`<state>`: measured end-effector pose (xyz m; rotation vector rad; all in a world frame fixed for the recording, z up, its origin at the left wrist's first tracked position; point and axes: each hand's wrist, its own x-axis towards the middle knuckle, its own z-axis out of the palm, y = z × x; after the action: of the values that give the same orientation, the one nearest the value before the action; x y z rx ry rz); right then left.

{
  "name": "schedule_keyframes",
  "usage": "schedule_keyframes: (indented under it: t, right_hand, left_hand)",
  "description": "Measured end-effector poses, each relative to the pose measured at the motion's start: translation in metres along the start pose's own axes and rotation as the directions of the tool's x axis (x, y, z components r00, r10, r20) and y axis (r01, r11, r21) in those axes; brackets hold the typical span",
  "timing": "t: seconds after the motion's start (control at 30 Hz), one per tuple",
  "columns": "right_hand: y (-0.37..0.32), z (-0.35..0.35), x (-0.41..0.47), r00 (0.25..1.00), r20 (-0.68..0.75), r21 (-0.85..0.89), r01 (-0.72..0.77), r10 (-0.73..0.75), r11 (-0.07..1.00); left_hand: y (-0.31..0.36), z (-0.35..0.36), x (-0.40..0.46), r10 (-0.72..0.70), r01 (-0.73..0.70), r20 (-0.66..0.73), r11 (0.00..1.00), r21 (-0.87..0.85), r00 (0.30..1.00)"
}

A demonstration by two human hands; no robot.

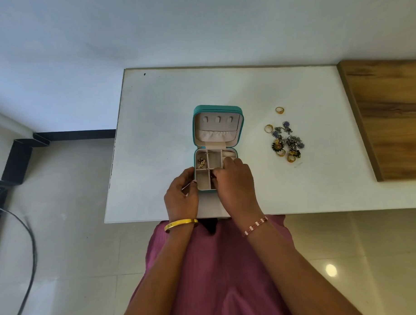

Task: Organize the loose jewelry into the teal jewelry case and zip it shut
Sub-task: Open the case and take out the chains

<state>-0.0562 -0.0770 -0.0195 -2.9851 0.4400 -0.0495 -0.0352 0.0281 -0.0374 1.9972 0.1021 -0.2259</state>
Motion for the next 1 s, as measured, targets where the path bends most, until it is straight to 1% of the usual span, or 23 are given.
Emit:
schedule_keyframes:
  t: [0.1,0.2,0.27,0.37,0.43,0.5,0.57,0.63,0.7,0.77,0.87,0.93,1.0]
  right_hand:
    - [-0.001,0.001,0.002,1.0,-0.009,0.009,-0.005,0.005,1.0]
    - [0.001,0.003,0.004,1.0,0.007,0.108,-0.019,0.018,0.994]
    - [0.006,0.004,0.003,1.0,0.008,0.154,0.004,-0.005,0.988]
    - [0.011,0.001,0.0,1.0,0.003,0.27,0.02,-0.021,0.963]
    - [0.014,-0.004,-0.002,0.999,0.026,0.413,-0.034,0.026,0.91]
    - [0.016,-0.014,-0.001,0.994,0.031,0.608,-0.103,0.106,0.787]
    - [0.017,-0.028,0.001,0.979,0.091,0.76,-0.187,0.184,0.622]
    - [0.019,-0.043,0.003,0.955,0.204,0.874,-0.277,0.215,0.398]
    - [0.021,-0.061,0.004,0.943,0.267,0.946,-0.296,0.197,0.13]
    - [0.026,-0.079,0.004,0.943,0.282,0.959,-0.268,0.176,-0.095]
    - [0.036,-0.101,0.004,0.945,0.276,0.915,-0.202,0.176,-0.35]
    - [0.042,-0.113,0.001,0.95,0.255,0.876,-0.147,0.182,-0.459]
    - [0.049,-0.123,-0.002,0.952,0.229,0.836,-0.088,0.2,-0.541]
  left_hand:
    - [-0.002,0.0,0.0,0.01,-0.01,-0.006,1.0,0.01,1.0]
    - [-0.001,0.0,-0.001,0.022,-0.022,-0.013,1.0,0.018,1.0]
    - [-0.001,0.0,-0.001,0.028,-0.028,-0.013,1.0,0.011,1.0]
    - [-0.001,0.001,-0.002,0.026,-0.026,-0.017,1.0,0.007,1.0]
    - [-0.001,0.001,-0.002,0.024,-0.024,-0.02,1.0,0.005,0.999]
    - [-0.002,0.001,-0.002,0.019,-0.019,-0.026,1.0,0.002,0.999]
    - [-0.002,0.0,-0.002,0.011,-0.011,-0.038,1.0,-0.005,0.999]
    - [-0.001,-0.001,-0.003,0.001,-0.001,-0.044,1.0,-0.006,0.999]
    - [0.001,-0.003,-0.004,-0.001,0.001,-0.043,1.0,0.006,0.999]
    - [0.003,-0.004,-0.006,0.016,-0.015,-0.043,1.0,0.023,0.999]
    - [0.004,-0.004,-0.008,0.055,-0.053,-0.04,0.998,0.041,0.998]
    - [0.005,-0.003,-0.009,0.087,-0.084,-0.033,0.994,0.068,0.996]
    - [0.004,-0.003,-0.009,0.119,-0.117,-0.018,0.989,0.095,0.993]
